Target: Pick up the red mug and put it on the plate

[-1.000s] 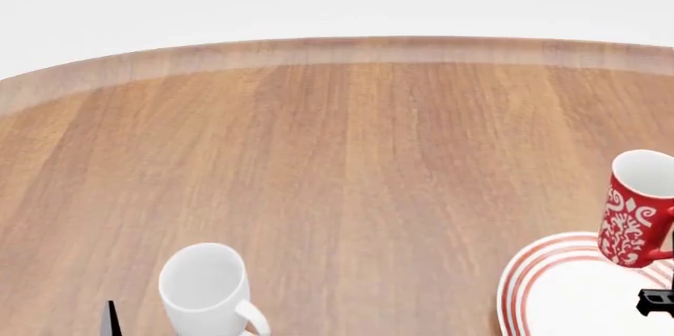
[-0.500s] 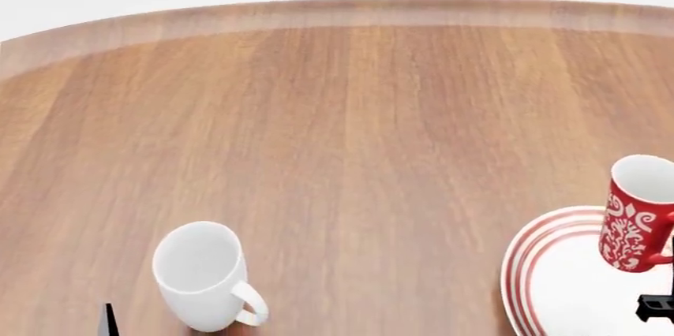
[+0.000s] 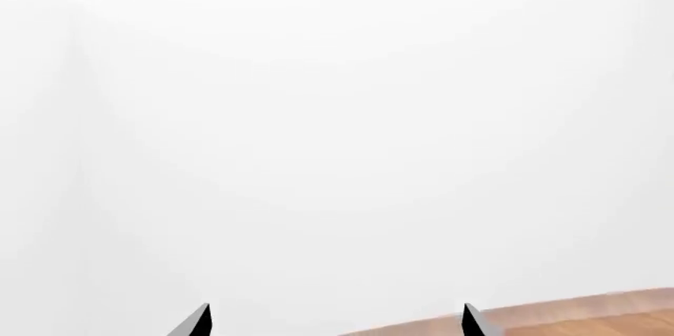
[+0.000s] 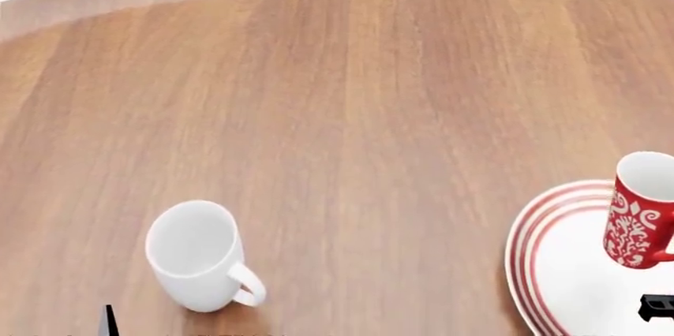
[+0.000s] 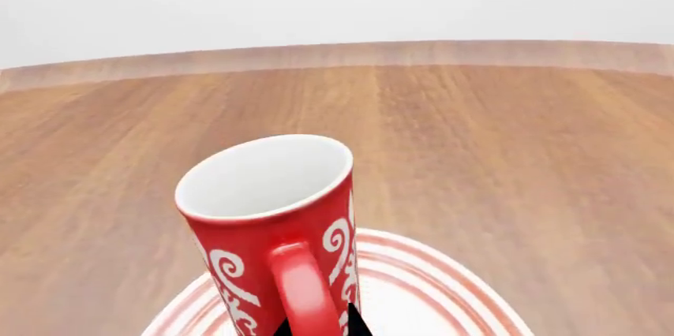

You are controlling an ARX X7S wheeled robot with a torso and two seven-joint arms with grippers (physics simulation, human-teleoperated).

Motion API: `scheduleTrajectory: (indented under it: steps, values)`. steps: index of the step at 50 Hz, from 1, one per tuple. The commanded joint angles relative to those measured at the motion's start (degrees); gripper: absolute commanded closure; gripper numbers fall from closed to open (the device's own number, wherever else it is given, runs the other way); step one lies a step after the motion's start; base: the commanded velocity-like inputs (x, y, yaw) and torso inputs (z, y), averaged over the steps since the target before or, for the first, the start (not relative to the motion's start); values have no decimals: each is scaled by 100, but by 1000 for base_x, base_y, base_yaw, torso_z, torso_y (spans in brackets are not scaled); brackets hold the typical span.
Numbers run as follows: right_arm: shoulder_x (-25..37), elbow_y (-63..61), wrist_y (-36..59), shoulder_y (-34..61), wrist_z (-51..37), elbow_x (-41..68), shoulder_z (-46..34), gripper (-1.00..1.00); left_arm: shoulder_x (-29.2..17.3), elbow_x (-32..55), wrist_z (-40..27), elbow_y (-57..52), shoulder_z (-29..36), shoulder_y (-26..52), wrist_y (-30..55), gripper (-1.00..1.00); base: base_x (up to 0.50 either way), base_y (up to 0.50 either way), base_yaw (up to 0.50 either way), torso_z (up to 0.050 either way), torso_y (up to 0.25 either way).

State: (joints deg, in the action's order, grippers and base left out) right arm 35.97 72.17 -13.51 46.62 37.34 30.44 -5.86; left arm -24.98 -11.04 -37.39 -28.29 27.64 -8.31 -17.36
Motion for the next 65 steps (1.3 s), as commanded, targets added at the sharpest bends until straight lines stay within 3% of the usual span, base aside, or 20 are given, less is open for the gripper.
scheduleTrajectory:
  steps: [1,38,64,65]
  values:
    - [-23,193,-216,103,18,-93,90,100,-5,-32,-16,-31,16,-8,14,-100,0,0,0,6,-92]
    - [-35,233,-350,98,-14,-211,319,100,-72,-27,-69,-90,44,-67,-30,-100,-1,0,0,6,-82]
    - [-188,273,-503,-214,261,-1032,1152,100,-76,-109,-70,-132,131,-70,-36,-100,0,0,0,0,0]
    - [-197,274,-511,-229,270,-1078,1190,-100,-78,-112,-65,-135,137,-71,-33,-100,0,0,0,0,0]
